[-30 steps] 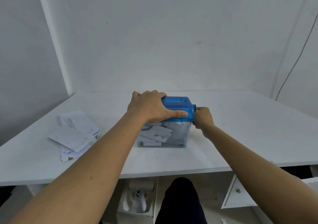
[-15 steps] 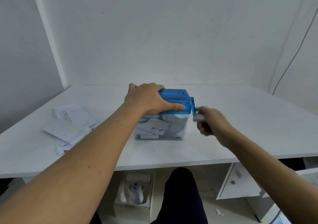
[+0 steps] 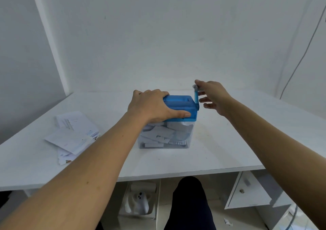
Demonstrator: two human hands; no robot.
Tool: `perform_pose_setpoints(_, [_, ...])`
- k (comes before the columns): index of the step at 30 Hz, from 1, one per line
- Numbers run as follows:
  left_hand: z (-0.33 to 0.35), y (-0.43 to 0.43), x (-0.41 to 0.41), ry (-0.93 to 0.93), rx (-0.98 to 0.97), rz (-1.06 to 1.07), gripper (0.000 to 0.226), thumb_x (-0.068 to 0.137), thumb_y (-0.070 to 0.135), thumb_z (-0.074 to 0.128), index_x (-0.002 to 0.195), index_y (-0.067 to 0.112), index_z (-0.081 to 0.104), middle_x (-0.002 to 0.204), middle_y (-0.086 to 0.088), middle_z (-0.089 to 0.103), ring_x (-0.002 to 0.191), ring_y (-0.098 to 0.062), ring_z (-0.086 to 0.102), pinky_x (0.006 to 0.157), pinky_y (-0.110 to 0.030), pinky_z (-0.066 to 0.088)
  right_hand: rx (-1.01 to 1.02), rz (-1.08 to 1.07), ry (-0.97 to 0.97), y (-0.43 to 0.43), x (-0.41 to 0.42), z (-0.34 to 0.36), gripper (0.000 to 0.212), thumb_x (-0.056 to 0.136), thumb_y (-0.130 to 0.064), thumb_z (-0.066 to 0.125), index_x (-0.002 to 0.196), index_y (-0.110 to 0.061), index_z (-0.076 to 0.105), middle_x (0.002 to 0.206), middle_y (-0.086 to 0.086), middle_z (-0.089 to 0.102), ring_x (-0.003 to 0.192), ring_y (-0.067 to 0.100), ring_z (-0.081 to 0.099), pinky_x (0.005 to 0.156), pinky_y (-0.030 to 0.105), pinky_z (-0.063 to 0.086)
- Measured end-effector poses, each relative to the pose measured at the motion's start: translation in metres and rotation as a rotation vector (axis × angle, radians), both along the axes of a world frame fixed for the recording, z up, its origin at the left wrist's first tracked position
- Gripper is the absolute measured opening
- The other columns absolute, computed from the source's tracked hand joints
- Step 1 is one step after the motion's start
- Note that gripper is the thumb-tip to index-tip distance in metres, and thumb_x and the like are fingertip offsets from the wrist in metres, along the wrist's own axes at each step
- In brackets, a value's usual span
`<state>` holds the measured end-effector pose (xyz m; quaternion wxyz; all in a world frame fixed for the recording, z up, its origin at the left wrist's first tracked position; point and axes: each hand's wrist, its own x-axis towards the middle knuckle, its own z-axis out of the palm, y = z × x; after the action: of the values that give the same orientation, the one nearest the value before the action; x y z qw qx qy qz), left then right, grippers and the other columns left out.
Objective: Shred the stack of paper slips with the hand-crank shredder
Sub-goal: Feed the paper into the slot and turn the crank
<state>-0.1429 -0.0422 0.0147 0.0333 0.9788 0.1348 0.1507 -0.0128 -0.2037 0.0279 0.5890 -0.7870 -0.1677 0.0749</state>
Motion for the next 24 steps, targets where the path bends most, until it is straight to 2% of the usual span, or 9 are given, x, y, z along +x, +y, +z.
perform_pose_setpoints(6, [0.002,0.0,0.001,0.022,-0.033,0.01,0.102,0.055,0.106,0.036,0.13,0.039,0.054,0.122,0.014,0.061,0.107,-0.016,0.056,0.097,-0.039,0.036,-0.108,-0.024,0.073,0.012,0.016,-0.017,0.02,0.097,-0.031,0.062,0.097,-0.011,0.064,0.094,0.003,0.067,0.078,0.017,0.06,0.063,0.028,0.049])
perform_pose_setpoints(9, [0.004,-0.001,0.002,0.047,-0.036,0.011,0.103,0.057,0.104,0.038,0.134,0.038,0.051,0.126,0.014,0.06,0.111,-0.017,0.055,0.098,-0.039,0.035,-0.191,0.006,0.152,0.014,0.023,-0.017,0.014,0.097,-0.024,0.062,0.101,-0.011,0.065,0.093,0.003,0.065,0.081,0.017,0.062,0.068,0.03,0.053])
perform_pose_setpoints(13, [0.007,0.0,0.001,0.083,-0.054,0.016,0.111,0.057,0.104,0.039,0.146,0.037,0.043,0.138,0.012,0.055,0.123,-0.018,0.051,0.101,-0.04,0.032,-0.248,0.015,0.044,0.018,0.029,0.006,0.01,0.096,-0.02,0.062,0.096,-0.01,0.065,0.101,0.005,0.069,0.08,0.016,0.06,0.074,0.031,0.049])
perform_pose_setpoints(17, [0.015,0.003,0.003,0.149,-0.125,0.041,0.121,0.059,0.103,0.04,0.156,0.03,0.03,0.153,0.009,0.045,0.138,-0.022,0.043,0.108,-0.043,0.029,-0.246,0.087,-0.097,0.033,0.015,0.033,0.018,0.095,-0.023,0.062,0.106,-0.011,0.069,0.102,0.002,0.071,0.089,0.015,0.064,0.082,0.032,0.049])
perform_pose_setpoints(19, [0.024,0.009,0.001,0.057,-0.361,0.011,0.107,0.074,0.086,0.056,0.158,0.025,0.028,0.156,0.008,0.042,0.141,-0.021,0.041,0.114,-0.042,0.029,-0.323,0.159,-0.195,0.047,0.005,0.041,0.019,0.096,-0.024,0.061,0.107,-0.011,0.069,0.1,0.0,0.07,0.092,0.015,0.065,0.083,0.031,0.05])
perform_pose_setpoints(21, [0.032,0.019,-0.003,-0.134,-0.592,-0.036,0.084,0.088,0.055,0.069,0.156,0.02,0.034,0.151,0.006,0.048,0.137,-0.018,0.046,0.113,-0.035,0.035,-0.368,0.207,-0.289,0.058,-0.004,0.043,0.02,0.095,-0.024,0.062,0.107,-0.009,0.069,0.099,0.001,0.07,0.092,0.015,0.064,0.076,0.028,0.05])
perform_pose_setpoints(22, [0.037,0.029,-0.01,-0.236,-0.632,-0.028,0.073,0.091,0.043,0.07,0.154,0.019,0.039,0.147,0.005,0.052,0.133,-0.016,0.049,0.11,-0.032,0.038,-0.375,0.234,-0.337,0.067,-0.009,0.045,0.02,0.095,-0.023,0.063,0.107,-0.008,0.069,0.098,0.002,0.069,0.091,0.014,0.063,0.071,0.024,0.049])
perform_pose_setpoints(24, [0.042,0.053,-0.026,-0.377,-0.684,0.022,0.056,0.094,0.031,0.069,0.146,0.019,0.05,0.137,0.004,0.06,0.122,-0.013,0.055,0.101,-0.028,0.043,-0.389,0.286,-0.386,0.083,-0.021,0.049,0.022,0.094,-0.024,0.063,0.106,-0.006,0.07,0.098,0.004,0.07,0.089,0.014,0.063,0.068,0.022,0.047])
